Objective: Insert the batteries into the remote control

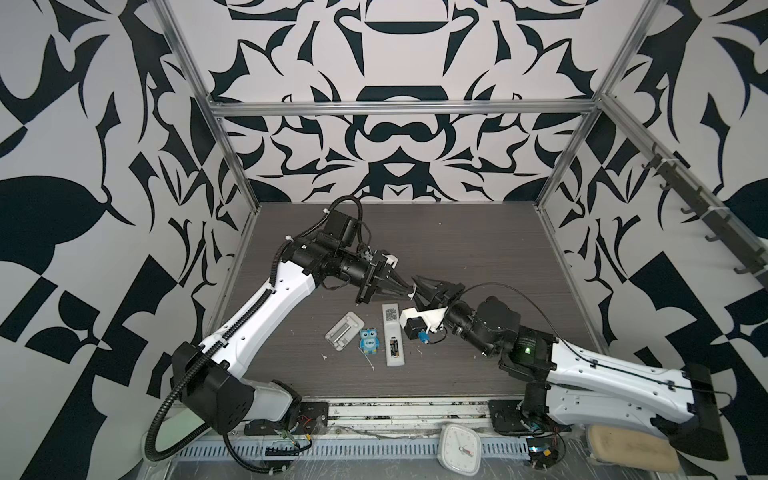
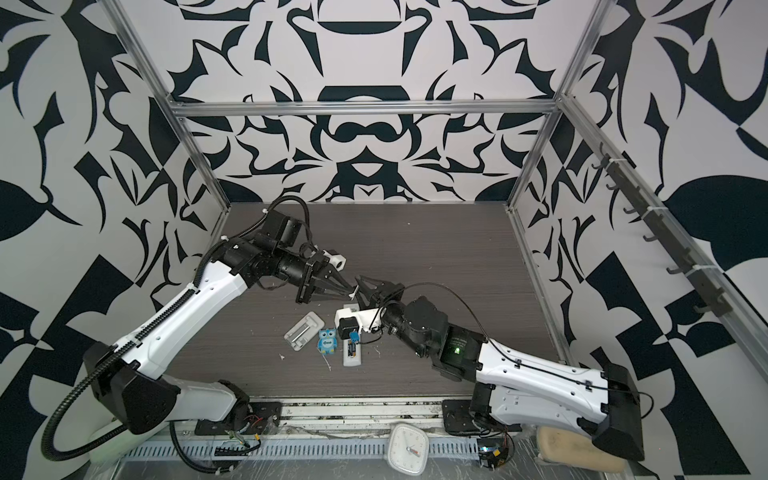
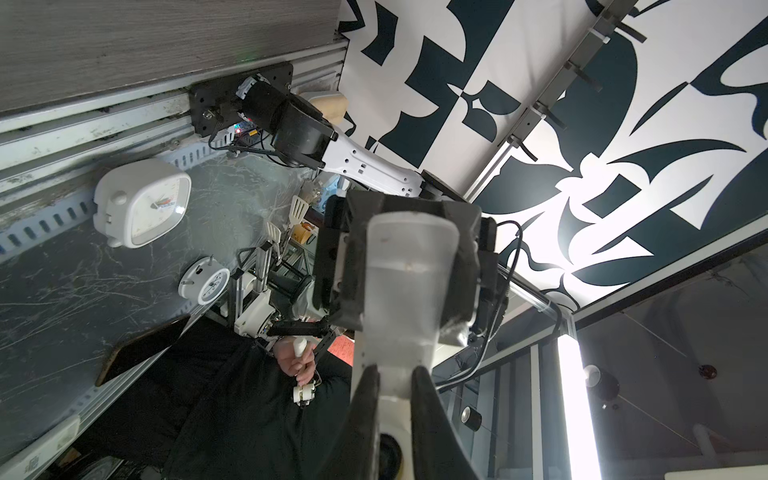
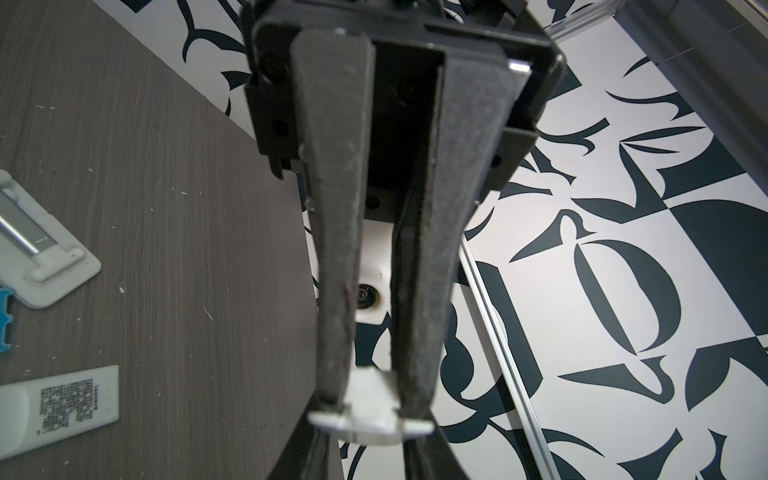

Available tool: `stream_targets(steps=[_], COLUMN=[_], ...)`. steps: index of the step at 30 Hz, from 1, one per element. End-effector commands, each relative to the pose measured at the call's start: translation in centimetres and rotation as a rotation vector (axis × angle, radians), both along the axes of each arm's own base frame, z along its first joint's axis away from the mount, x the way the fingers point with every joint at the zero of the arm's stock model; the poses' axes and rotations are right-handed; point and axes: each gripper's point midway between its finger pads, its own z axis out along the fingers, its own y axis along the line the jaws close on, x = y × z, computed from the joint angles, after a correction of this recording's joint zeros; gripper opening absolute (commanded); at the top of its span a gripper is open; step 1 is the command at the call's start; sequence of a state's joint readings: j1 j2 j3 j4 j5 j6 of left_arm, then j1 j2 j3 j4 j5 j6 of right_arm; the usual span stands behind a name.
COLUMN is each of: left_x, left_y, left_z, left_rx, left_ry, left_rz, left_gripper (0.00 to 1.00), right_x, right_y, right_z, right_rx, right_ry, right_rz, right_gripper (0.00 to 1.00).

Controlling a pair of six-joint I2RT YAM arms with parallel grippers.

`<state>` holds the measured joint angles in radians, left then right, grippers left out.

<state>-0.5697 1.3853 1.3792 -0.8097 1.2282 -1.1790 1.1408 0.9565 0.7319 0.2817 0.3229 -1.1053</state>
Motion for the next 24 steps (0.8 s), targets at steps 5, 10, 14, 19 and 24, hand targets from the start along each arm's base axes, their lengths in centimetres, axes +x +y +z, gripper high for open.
stream_targets(steps=[5, 10, 14, 19, 24], left_x=[0.1, 0.1, 0.3, 2.0, 5.7], left_y=[-0.1, 0.0, 0.3, 1.8, 5.1], left_z=[0.8, 0.9, 0.8, -0.1, -2.5], left_rx=[-0.006, -0.001, 0.009, 0.056, 0.193], left_ry=[-0.019, -0.031, -0.049, -0.13, -0.293], left_rz=[0.002, 0.012, 0.035, 0.123, 0.257], left_gripper=[0.35, 0.51, 0.65, 0.75, 0.77], right_x=[-0.4, -0.4, -0.2, 0.4, 1.1], right_y=[-0.1, -0.3, -0.7, -2.2, -4.9], right_z=[2.6, 2.4, 2.1, 1.7, 0.5], right_rx=[0.072, 0.073, 0.082, 0.122, 0.149], right_ry=[-0.016, -0.007, 0.017, 0.117, 0.321], right_rz=[0.013, 0.005, -0.015, -0.096, -0.245], right_gripper=[0.23, 0.23, 0.23, 0.22, 0.15])
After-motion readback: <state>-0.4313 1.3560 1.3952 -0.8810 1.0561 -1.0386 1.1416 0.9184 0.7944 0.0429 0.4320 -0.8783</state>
